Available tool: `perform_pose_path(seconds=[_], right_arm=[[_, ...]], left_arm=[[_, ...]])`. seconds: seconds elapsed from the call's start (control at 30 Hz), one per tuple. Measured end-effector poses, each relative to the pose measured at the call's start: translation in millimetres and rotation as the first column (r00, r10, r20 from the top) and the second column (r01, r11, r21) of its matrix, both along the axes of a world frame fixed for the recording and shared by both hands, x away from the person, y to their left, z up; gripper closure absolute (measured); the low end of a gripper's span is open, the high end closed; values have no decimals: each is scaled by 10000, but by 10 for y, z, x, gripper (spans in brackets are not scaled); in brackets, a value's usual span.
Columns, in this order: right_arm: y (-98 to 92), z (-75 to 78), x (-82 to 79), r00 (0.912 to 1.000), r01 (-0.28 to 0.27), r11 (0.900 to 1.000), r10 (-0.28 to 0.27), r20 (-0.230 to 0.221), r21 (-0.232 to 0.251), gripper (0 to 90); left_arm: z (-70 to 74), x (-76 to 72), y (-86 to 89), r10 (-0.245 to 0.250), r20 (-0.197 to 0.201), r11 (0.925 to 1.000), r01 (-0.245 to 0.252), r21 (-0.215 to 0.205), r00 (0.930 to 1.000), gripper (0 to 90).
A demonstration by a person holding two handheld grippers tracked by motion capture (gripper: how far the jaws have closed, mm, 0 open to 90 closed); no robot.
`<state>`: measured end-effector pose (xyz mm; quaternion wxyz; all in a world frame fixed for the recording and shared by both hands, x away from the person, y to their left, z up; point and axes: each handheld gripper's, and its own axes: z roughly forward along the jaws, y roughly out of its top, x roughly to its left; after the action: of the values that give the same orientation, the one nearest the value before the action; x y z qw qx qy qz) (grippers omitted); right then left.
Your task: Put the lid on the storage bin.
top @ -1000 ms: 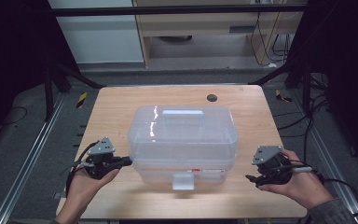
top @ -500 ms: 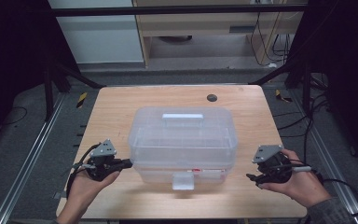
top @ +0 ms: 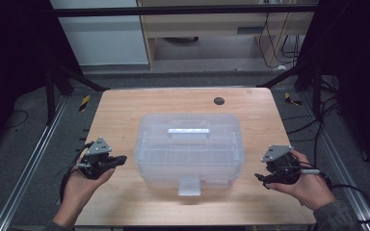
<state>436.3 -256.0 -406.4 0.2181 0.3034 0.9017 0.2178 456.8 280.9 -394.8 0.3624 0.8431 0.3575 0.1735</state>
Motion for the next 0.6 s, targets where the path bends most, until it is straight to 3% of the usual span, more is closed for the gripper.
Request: perform_pose_path(seconds=[0.07, 0.1, 0.13, 0.23, 0.27, 0.37, 0.43, 0.47, 0.5, 0.53, 0.57, 0.6], right_arm=[[-18, -54, 61, 9993, 377, 9992, -378, 37, 104, 217], [-28, -89, 100, 9981, 608, 9981, -609, 76, 137, 216], [-41, -132, 151, 9960, 883, 9958, -886, 126, 221, 216], [-63, -204, 240, 9909, 1329, 9906, -1336, 172, 325, 216], [-83, -278, 327, 9855, 1667, 9846, -1681, 240, 522, 218], [-104, -344, 412, 9807, 1916, 9787, -1938, 241, 733, 218], [-127, -427, 529, 9702, 2367, 9651, -2409, 258, 1117, 215], [-127, -427, 529, 9702, 2367, 9651, -2409, 258, 1117, 215], [-134, -455, 562, 9661, 2512, 9587, -2569, 269, 1333, 212], [-156, -523, 625, 9572, 2819, 9433, -2890, 160, 1754, 200], [-156, -523, 625, 9572, 2819, 9433, -2890, 160, 1754, 200], [-174, -587, 666, 9503, 3053, 9339, -3113, 34, 1860, 185]], left_arm=[[-47, 70, 42, 336, 202, 9987, -344, 384, 9992, 858], [-47, 70, 42, 336, 202, 9987, -344, 384, 9992, 858], [-128, 160, 91, 620, 193, 9965, -630, 550, 9979, 853], [-213, 249, 141, 959, 268, 9929, -976, 686, 9950, 838], [-283, 316, 174, 1206, 278, 9909, -1220, 569, 9923, 818], [-340, 375, 201, 1405, 343, 9882, -1423, 574, 9895, 734], [-453, 484, 256, 1696, 261, 9845, -1706, 401, 9852, 664], [-453, 484, 256, 1696, 261, 9845, -1706, 401, 9852, 631], [-499, 516, 269, 1793, 233, 9827, -1802, 430, 9835, 631], [-562, 554, 281, 1914, 183, 9809, -1919, 330, 9813, 487], [-562, 554, 281, 1914, 183, 9809, -1919, 330, 9813, 439], [-646, 605, 297, 2022, -29, 9790, -2021, 285, 9793, 391]])
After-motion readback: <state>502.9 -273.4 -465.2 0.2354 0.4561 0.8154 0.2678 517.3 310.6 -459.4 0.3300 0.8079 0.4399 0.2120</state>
